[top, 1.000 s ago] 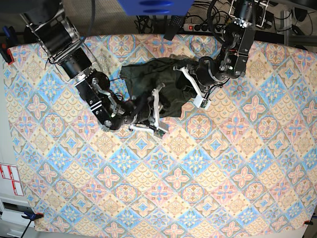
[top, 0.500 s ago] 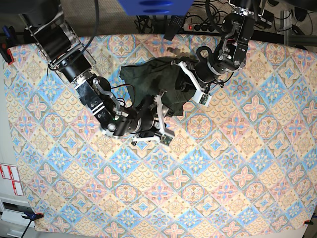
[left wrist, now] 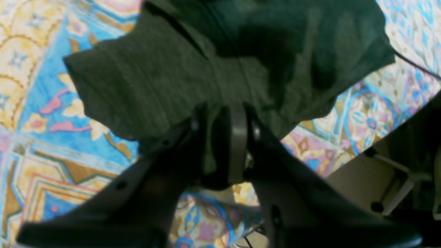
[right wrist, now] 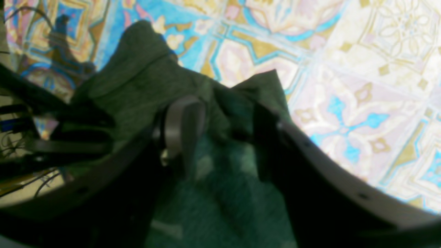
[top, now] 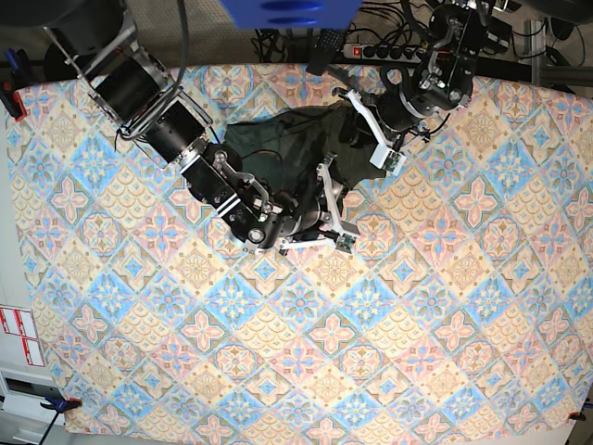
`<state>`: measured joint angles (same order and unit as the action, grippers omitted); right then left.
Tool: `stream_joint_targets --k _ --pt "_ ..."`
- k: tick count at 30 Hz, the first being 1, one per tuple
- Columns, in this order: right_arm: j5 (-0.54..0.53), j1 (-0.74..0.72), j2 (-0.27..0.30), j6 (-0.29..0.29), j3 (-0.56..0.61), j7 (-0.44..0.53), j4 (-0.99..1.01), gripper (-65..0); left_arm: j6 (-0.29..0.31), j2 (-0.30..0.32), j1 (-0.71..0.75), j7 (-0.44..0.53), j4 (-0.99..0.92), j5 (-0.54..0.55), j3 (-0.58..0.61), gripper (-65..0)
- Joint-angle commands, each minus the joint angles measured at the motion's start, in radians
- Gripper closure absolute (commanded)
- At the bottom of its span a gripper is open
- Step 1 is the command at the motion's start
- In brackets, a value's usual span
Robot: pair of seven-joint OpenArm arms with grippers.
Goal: Fold the T-shirt properly
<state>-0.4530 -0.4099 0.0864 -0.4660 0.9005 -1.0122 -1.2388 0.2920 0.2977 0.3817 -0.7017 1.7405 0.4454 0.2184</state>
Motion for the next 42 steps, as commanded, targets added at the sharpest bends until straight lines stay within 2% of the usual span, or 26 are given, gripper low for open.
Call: stream_joint_targets --k 1,6,8,19,21,25,30,34,38,42 --pt "0.009 -0.027 -0.024 -0.003 -0.005 0.022 -0.005 -27.1 0.005 0.007 -0.002 0.017 0.005 0.01 -0.004 -8.5" --pt "0.113 -0.027 -0.087 -0.004 -0.005 0.022 0.052 -27.1 0.005 0.028 0.02 0.017 0.003 0.011 -0.057 -8.5" --pt "0.124 -0.027 -0.099 -0.004 -0.004 0.022 0.077 -27.1 0.005 0.028 0.021 0.017 0.003 0.011 -0.076 -8.5" --pt "0.124 -0.024 -0.098 -0.004 -0.004 0.022 0.172 -26.4 0.005 0.028 0.029 0.017 0.003 0.011 -0.083 -8.5" --pt "0.124 -0.022 -0.098 -0.004 -0.004 0.022 0.195 -23.2 0.005 0.028 0.029 0.017 0.005 0.013 -0.083 -8.5" --pt "0.124 -0.022 -0.098 -0.004 -0.004 0.022 0.222 -12.2 0.005 0.03 0.029 0.017 0.005 0.013 -0.083 -8.5" --pt "0.122 -0.022 -0.095 -0.004 -0.013 0.017 0.219 -4.2 0.005 0.033 0.029 0.018 0.005 0.013 -0.083 -8.5" --pt "0.121 -0.022 -0.093 -0.004 -0.013 0.013 0.19 -2.8 0.005 0.033 0.029 0.018 0.005 0.013 -0.083 -8.5" --pt "0.119 -0.022 -0.092 -0.004 -0.013 0.01 0.06 -2.8 0.005 0.034 0.029 0.02 0.005 0.013 -0.083 -8.5" --pt "0.119 -0.022 -0.079 -0.004 -0.014 -0.033 -0.003 -2.8 0.005 0.034 0.027 0.02 0.005 0.013 -0.083 -8.5"
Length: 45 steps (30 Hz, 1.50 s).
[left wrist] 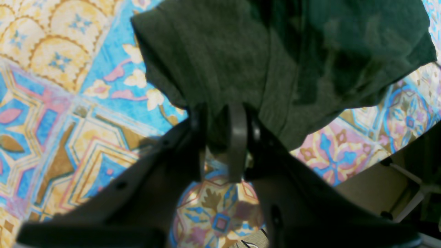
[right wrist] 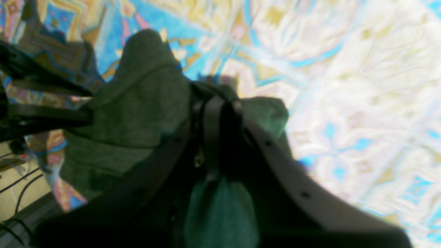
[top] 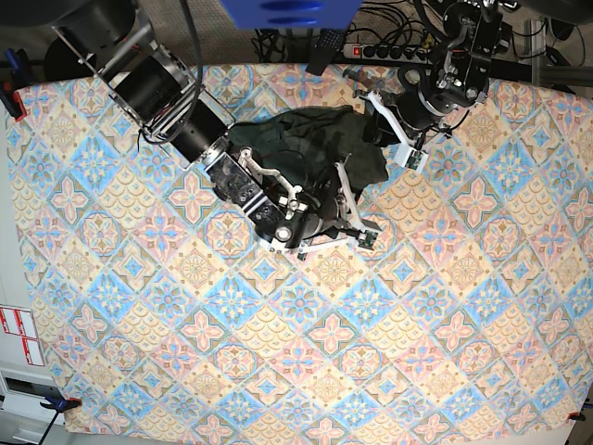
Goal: Fold the T-shirt properly
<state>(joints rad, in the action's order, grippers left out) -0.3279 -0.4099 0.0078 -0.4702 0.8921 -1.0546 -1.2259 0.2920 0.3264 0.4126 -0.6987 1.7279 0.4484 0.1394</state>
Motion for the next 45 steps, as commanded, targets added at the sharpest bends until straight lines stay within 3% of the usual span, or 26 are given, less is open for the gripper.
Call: stream_joint_targets --k 1,5,13,19,21,36,41,45 --pt "-0.006 -0.022 -0.001 0.0 -0.006 0.007 -0.028 -2.8 0.005 0.006 -0.004 0.017 0.017 0.01 -0.004 -8.5" --pt "-0.006 -0.022 0.019 0.0 -0.011 0.009 -0.053 -2.8 0.005 0.006 -0.005 0.017 0.017 0.01 -0.004 -8.5" --pt "-0.006 -0.02 0.022 0.0 -0.126 0.01 -0.045 -4.1 0.005 0.006 -0.007 0.017 0.017 0.01 -0.004 -8.5" --pt "-0.006 -0.019 0.044 0.0 -0.126 0.009 -0.059 -19.0 0.005 0.006 -0.008 0.017 0.017 0.01 -0.005 -8.5" --pt "-0.006 -0.019 0.048 0.0 -0.124 0.009 -0.059 -21.0 0.005 0.006 -0.008 0.017 0.017 0.01 -0.005 -8.5" --pt "-0.004 -0.019 0.048 0.0 -0.123 0.023 0.034 -20.9 0.005 0.003 -0.024 0.017 0.017 0.008 -0.005 -8.5" --pt "-0.004 -0.019 0.048 0.0 -0.123 0.07 0.103 -20.4 0.005 0.001 -0.025 0.017 0.017 0.008 -0.005 -8.5" --pt "-0.004 -0.019 0.048 0.0 -0.124 0.075 0.103 -11.0 0.005 0.001 -0.025 0.017 0.017 0.008 -0.005 -8.5"
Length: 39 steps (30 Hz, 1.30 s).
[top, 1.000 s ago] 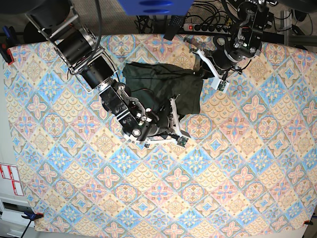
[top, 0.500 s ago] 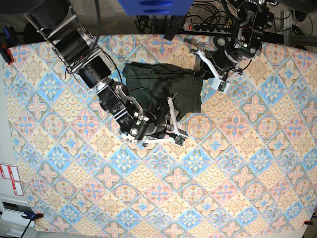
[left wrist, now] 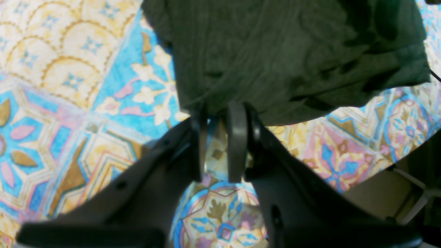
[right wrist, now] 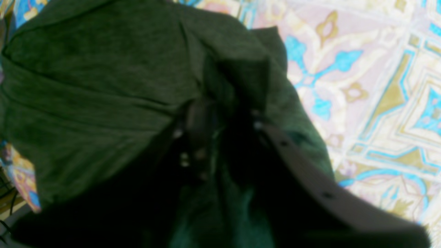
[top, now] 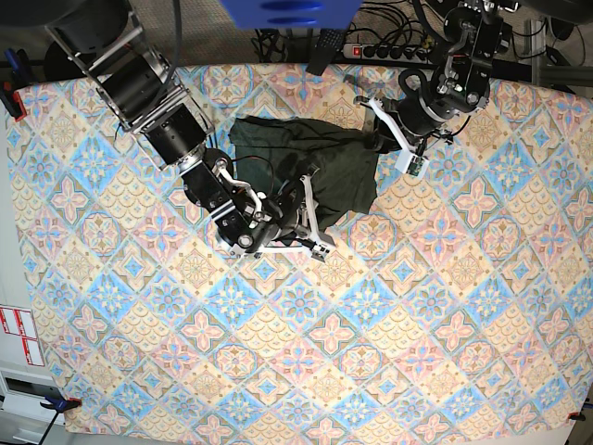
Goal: Fold the T-shirt properly
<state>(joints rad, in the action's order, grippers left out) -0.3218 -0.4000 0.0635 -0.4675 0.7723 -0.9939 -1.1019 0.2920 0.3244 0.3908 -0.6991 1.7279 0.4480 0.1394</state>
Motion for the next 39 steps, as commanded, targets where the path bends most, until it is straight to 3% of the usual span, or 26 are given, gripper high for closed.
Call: stream_joint_targets --k 1,4,18,25,33,36,39 --pt "-0.01 -0.029 -0.008 -0.003 -0.004 0.011 -0.028 -8.2 0.005 0.003 -0.003 0.017 0.017 0.008 -0.005 -8.5" --pt "-0.01 -0.029 -0.008 -0.003 -0.004 0.01 -0.063 -3.8 0.005 0.003 -0.003 0.017 0.017 0.008 -0.005 -8.5" --pt "-0.013 -0.006 0.02 -0.003 -0.034 -0.023 -0.275 -3.4 0.005 0.005 0.001 0.017 0.017 0.008 -0.005 -8.5" --pt "-0.013 0.005 0.028 -0.003 -0.179 -0.023 -0.281 -2.4 0.005 0.006 0.001 0.017 0.017 0.008 -0.005 -8.5" --pt "-0.012 0.009 0.026 -0.003 -0.198 -0.02 -0.206 -2.7 0.005 0.003 0.0 0.017 0.017 0.008 -0.005 -8.5" --pt "-0.012 0.031 0.026 -0.003 -0.196 -0.021 -0.143 -5.4 0.005 0.003 -0.002 0.017 0.017 0.008 -0.005 -8.5" --pt "-0.01 0.048 0.025 -0.003 -0.167 -0.021 -0.132 -13.7 0.005 0.002 -0.003 0.017 0.022 0.011 -0.005 -8.5"
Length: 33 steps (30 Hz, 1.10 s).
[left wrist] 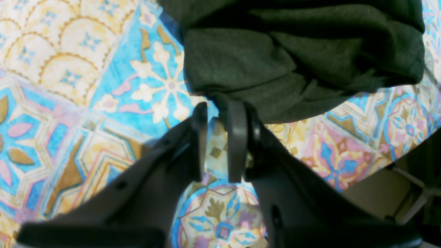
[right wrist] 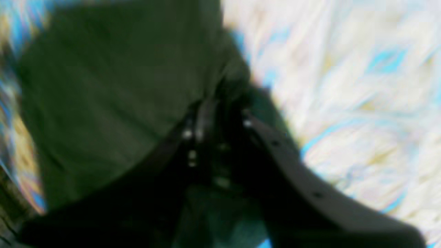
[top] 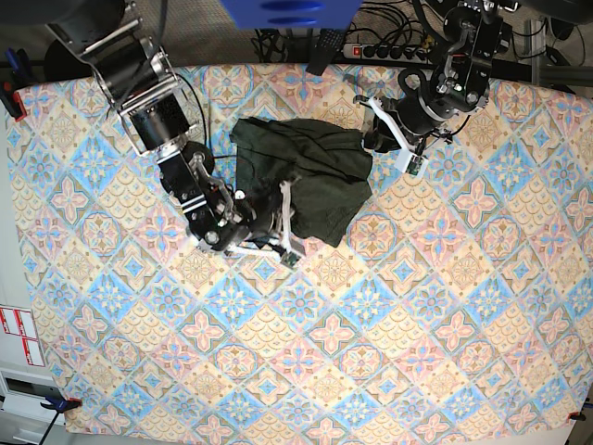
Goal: Fold the T-shirt properly
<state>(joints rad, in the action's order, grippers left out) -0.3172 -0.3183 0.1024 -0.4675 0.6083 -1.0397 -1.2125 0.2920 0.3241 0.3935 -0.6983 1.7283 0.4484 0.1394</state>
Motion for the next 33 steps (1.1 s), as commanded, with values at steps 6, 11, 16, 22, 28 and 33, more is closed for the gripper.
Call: stream_joint_targets --k 6,11,16,22,28,33 --pt "-0.017 -0.011 -0.003 -0.003 -0.003 0.025 -0.155 -21.3 0.005 0.002 -0.005 0.018 0.086 0.016 -0.005 -8.5" --pt "-0.035 0.021 0.044 -0.003 -0.023 -0.003 -0.3 -21.5 0.005 0.0 -0.003 0.018 0.118 0.014 -0.005 -8.5" --pt "-0.063 0.054 0.046 -0.003 -0.026 -0.012 -0.326 -21.4 0.005 -0.027 -0.043 0.018 0.086 0.008 -0.005 -8.5" --pt "-0.064 0.054 0.046 -0.003 -0.028 -0.015 -0.326 -21.4 0.005 -0.089 -0.118 0.016 0.009 0.007 -0.005 -8.5" --pt "-0.061 0.054 0.047 -0.003 -0.028 -0.014 -0.326 -21.4 0.003 -0.15 -0.143 0.012 -0.023 0.016 -0.005 -11.4" --pt "-0.061 0.054 0.047 -0.003 -0.028 -0.015 -0.326 -21.4 -0.018 -0.227 -0.077 0.012 -0.021 0.022 -0.102 -24.2"
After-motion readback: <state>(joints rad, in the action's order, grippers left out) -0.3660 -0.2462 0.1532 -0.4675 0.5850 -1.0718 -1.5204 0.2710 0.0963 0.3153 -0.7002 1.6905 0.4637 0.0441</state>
